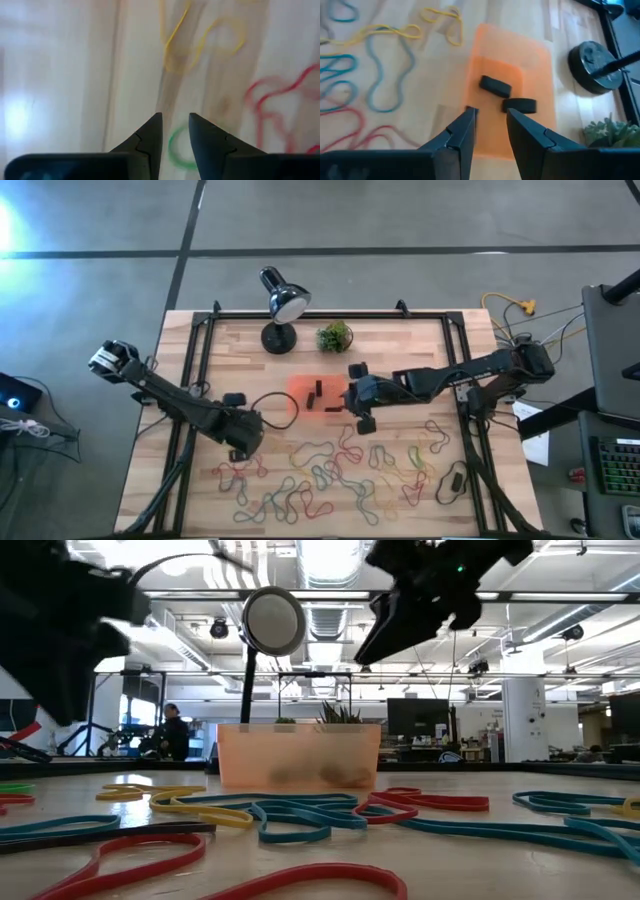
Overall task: Pick and place rubber bands into bin
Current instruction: Put the green rubberband into the orange bin
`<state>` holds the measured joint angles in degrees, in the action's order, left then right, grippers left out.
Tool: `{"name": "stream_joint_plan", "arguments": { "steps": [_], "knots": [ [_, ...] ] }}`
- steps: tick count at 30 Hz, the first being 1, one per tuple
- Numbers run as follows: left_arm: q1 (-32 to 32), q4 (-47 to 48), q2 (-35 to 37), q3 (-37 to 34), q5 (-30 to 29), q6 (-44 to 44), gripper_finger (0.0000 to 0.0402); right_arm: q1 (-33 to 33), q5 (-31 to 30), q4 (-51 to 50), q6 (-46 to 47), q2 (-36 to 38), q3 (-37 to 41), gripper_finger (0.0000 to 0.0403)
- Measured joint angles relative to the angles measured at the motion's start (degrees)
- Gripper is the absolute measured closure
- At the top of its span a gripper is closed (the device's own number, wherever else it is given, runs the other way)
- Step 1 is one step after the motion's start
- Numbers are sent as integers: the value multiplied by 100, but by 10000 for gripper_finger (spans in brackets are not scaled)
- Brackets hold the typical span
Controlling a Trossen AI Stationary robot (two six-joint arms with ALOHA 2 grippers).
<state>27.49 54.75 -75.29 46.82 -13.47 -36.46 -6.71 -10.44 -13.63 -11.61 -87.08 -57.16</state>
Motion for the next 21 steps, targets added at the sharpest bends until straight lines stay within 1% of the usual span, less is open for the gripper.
{"name": "stream_joint_plan", "arguments": {
  "steps": [7,12,15,21],
  "knots": [
    [7,-27,-1,-573,579,-97,322,-614,16,-223,280,48,23,308],
    [7,-78,22,-893,722,-230,322,-974,12,-292,528,41,33,315],
    [1,-347,22,-1076,841,-239,322,-1121,2,-292,652,37,43,320],
    [0,-822,12,-1263,867,-232,322,-1259,-4,-289,828,37,80,329]
  ]
}}
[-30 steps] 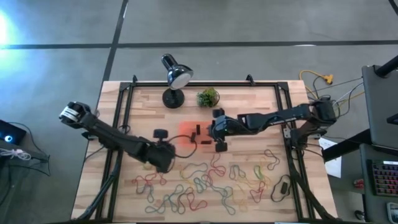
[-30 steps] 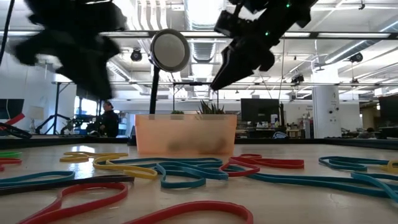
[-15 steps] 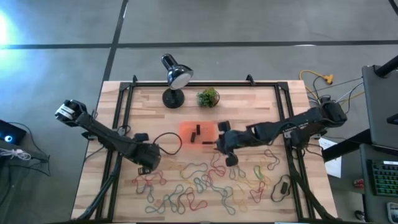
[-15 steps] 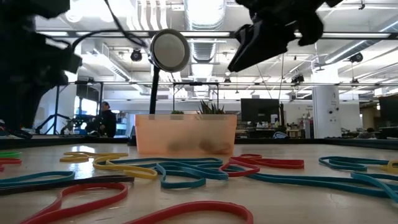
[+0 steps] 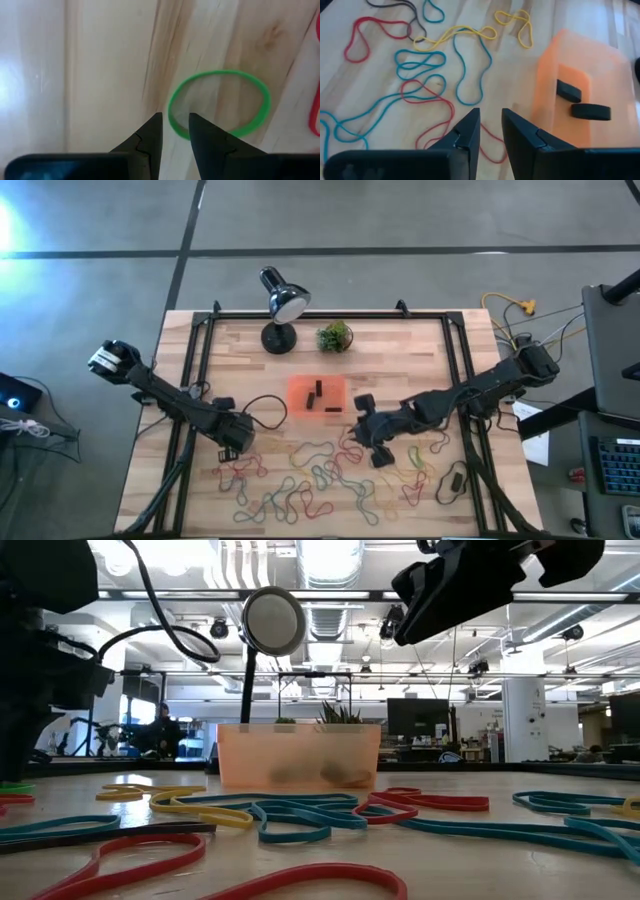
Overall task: Pick and place rubber bands into bin
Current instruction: Put the green rubberband into the orange bin
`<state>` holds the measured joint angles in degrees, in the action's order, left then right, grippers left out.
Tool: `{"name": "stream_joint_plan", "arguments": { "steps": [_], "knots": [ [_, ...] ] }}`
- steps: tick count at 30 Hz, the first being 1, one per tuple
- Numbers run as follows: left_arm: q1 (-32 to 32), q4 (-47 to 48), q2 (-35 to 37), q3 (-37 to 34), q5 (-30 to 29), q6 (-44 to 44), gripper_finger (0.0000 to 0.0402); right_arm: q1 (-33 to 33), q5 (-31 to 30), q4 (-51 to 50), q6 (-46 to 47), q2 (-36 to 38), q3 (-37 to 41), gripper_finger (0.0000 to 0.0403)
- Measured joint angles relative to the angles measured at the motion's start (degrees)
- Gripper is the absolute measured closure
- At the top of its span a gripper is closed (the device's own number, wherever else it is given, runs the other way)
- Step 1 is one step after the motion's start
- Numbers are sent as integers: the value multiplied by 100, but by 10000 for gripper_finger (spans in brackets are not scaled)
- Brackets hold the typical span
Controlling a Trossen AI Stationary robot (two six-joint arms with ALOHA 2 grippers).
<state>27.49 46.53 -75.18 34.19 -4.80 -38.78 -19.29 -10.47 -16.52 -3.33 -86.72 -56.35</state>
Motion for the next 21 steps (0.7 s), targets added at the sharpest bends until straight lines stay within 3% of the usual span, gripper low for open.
{"name": "stream_joint_plan", "arguments": {
  "steps": [16,21],
  "knots": [
    [-11,-307,4,-310,-26,6,323,3,-6,47,340,-3,223,338],
    [-11,-347,0,-312,-40,8,350,3,-6,53,340,-7,238,339]
  ]
}}
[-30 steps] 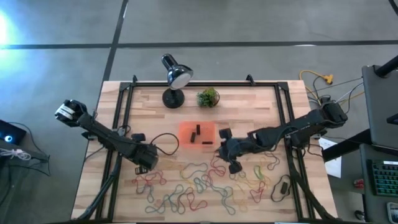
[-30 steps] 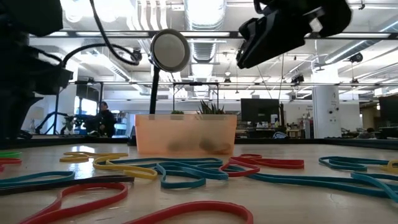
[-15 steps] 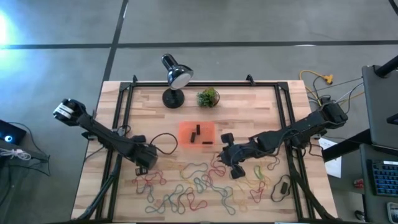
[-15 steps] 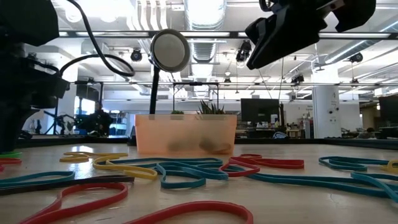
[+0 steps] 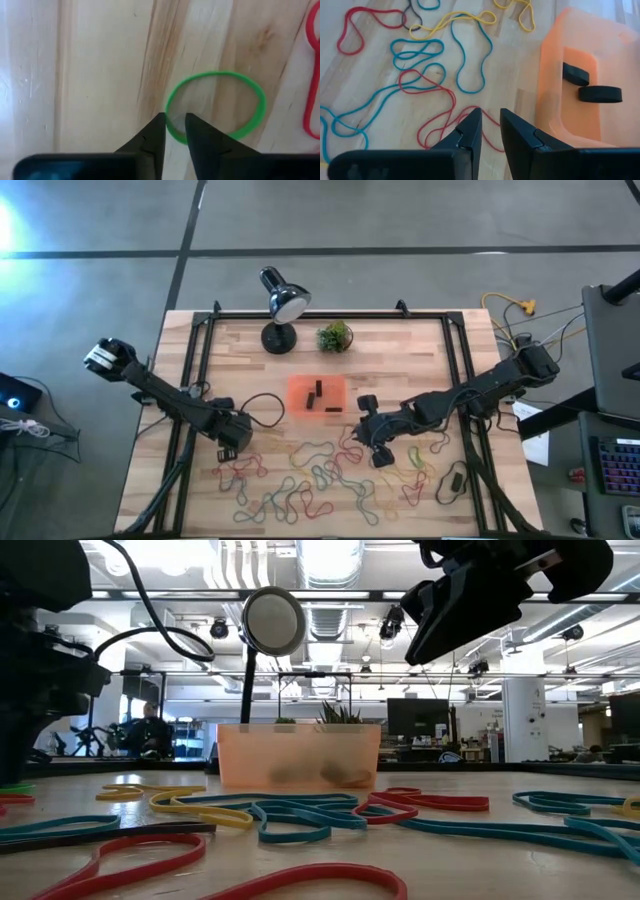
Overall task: Pick and place rubber bands into bin
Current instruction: Put the green rubberband into the orange bin
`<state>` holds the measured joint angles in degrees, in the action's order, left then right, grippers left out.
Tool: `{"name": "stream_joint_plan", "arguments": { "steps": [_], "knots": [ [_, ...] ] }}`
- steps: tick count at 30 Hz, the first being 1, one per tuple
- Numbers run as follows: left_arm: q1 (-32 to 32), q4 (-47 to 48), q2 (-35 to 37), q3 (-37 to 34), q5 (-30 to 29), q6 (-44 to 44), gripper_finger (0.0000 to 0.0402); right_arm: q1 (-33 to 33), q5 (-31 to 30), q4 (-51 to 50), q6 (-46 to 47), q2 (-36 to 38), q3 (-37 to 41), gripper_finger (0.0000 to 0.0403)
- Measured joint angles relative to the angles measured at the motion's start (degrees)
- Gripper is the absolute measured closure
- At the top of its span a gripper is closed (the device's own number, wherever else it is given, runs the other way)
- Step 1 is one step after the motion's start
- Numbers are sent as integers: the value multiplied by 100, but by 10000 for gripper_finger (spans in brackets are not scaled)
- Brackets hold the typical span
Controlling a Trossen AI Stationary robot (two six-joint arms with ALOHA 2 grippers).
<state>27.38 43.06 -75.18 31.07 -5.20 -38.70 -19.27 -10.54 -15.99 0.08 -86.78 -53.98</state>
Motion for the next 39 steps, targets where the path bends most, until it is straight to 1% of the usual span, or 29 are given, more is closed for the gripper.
{"name": "stream_joint_plan", "arguments": {
  "steps": [4,6,18,22,24,25,27,36,39],
  "knots": [
    [3,-54,0,0,17,18,389,0,1,-2,34,0,0,340],
    [7,-67,0,-3,9,24,398,0,1,-9,42,0,0,339],
    [4,-59,-4,19,-141,4,401,0,1,-7,42,0,0,343],
    [5,-11,-6,129,-394,4,401,0,1,-7,42,0,0,344],
    [7,4,-15,184,-707,7,401,0,1,-7,42,0,0,344],
    [-3,-2,-28,198,-1047,9,401,0,1,-7,44,0,0,344],
    [-24,5,-27,251,-1474,4,401,0,1,-8,76,0,0,344],
    [4,1,-21,387,-2561,12,401,0,1,-9,129,0,0,344],
    [9,5,-17,445,-3013,44,401,0,1,-9,131,0,0,344]
  ]
}}
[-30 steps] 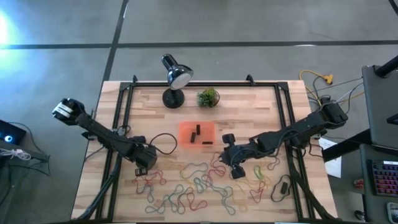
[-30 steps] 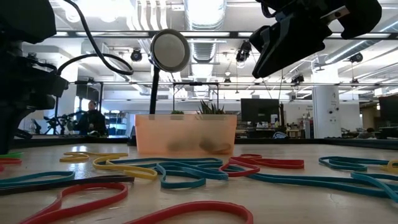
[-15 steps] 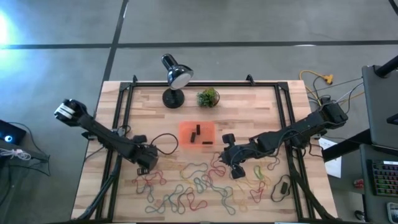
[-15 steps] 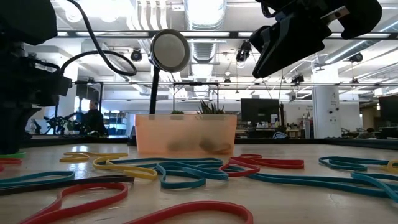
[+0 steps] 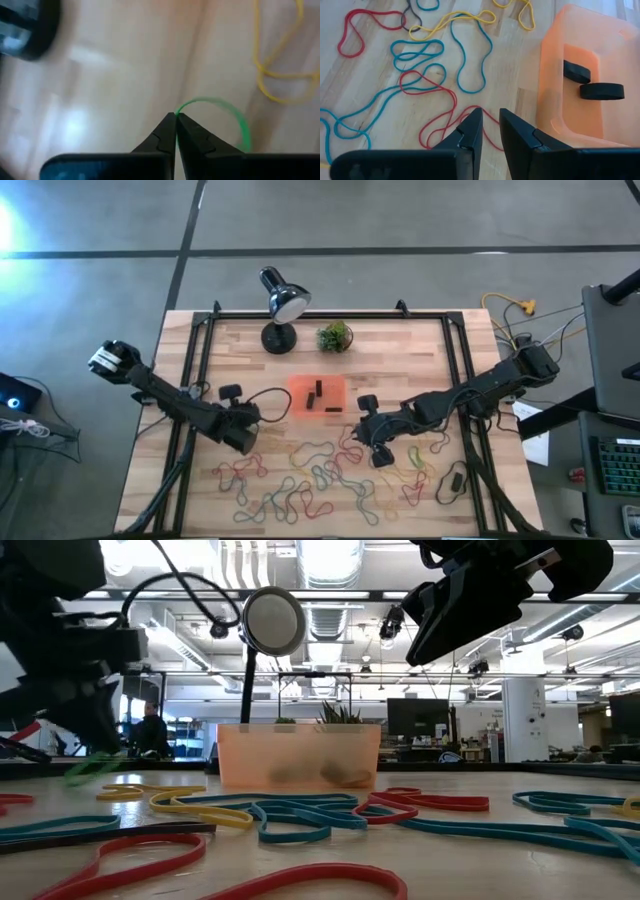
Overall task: Pick and place rubber bands into bin
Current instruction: Put the green rubberband into the orange bin
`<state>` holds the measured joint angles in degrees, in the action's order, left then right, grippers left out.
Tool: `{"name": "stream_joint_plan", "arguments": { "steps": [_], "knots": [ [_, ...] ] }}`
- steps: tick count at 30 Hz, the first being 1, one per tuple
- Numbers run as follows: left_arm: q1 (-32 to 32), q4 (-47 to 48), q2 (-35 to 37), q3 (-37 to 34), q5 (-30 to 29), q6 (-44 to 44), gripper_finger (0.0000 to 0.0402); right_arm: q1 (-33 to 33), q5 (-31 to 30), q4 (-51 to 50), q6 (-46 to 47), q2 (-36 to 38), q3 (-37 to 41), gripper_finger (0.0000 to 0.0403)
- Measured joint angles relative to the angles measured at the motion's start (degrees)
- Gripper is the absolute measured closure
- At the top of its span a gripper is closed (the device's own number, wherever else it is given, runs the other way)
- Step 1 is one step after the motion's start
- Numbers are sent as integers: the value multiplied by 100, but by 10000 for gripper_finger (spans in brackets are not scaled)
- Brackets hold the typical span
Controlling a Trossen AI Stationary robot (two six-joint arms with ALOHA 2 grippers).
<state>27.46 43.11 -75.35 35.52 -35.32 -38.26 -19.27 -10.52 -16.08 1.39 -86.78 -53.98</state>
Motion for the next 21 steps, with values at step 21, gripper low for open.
{"name": "stream_joint_plan", "arguments": {
  "steps": [21],
  "knots": [
    [-46,-1399,2,1106,-3029,2772,401,2,-2,70,1,0,0,344]
  ]
}}
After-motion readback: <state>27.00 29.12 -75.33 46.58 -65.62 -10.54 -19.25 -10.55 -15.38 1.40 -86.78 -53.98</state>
